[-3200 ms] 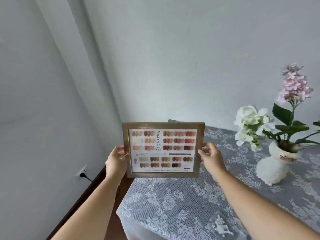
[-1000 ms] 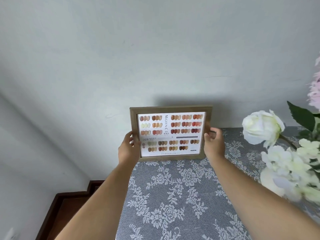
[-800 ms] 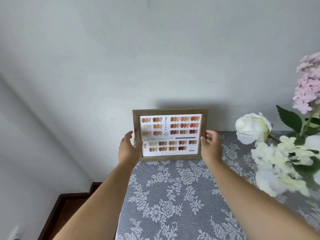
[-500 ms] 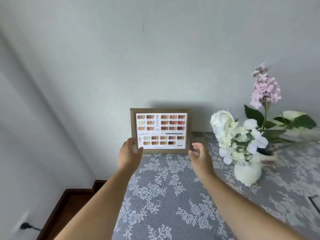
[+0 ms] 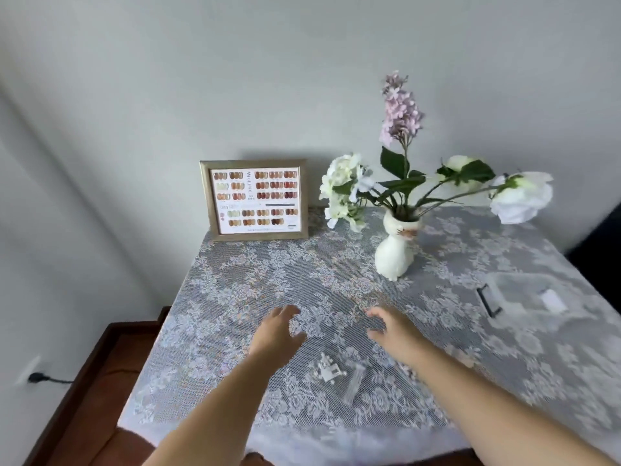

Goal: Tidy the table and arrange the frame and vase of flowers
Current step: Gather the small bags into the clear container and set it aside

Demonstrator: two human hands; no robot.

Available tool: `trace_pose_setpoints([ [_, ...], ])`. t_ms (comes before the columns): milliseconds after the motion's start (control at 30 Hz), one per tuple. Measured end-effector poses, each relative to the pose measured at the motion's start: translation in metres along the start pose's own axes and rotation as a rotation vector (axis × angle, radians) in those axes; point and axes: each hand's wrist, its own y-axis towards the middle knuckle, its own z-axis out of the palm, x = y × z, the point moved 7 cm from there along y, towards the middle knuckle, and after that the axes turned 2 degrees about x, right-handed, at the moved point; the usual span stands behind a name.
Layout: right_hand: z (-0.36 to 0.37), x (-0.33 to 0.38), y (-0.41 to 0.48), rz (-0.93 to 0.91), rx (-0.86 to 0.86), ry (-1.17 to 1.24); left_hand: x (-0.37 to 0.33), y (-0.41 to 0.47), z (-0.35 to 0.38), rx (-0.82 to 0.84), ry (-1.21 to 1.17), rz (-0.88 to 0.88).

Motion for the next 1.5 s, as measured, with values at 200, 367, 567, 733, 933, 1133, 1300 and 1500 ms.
trace_pose_setpoints([
  [200,0.009,-0.038,-0.018,0.046,0.165,-0.273,-0.031,-0.02,0.066,0.322,0.304,0.213],
  [367,0.01,-0.048,-0.018,0.047,0.203,-0.424,-0.037,-0.015,0.07,0.345,0.419,0.316],
  [567,0.008,-0.055,-0.013,0.135,0.188,-0.305,-0.04,0.001,0.069,0.423,0.25,0.277],
  [733,-0.014,-0.056,-0.009,0.202,0.173,-0.143,-0.048,0.02,0.054,0.674,0.106,0.273],
  [933,-0.062,-0.058,-0.006,0.24,0.098,0.018,-0.083,0.047,0.027,0.677,0.073,0.33],
  [1133,-0.128,-0.082,-0.006,0.246,-0.019,0.138,-0.149,0.064,0.021,0.539,-0.055,0.358],
  [1300,-0.192,-0.128,-0.012,0.256,-0.142,0.218,-0.208,0.08,0.038,0.385,-0.125,0.256],
  [1500,-0.268,-0.195,-0.022,0.255,-0.246,0.27,-0.273,0.085,0.078,0.297,-0.199,0.25],
])
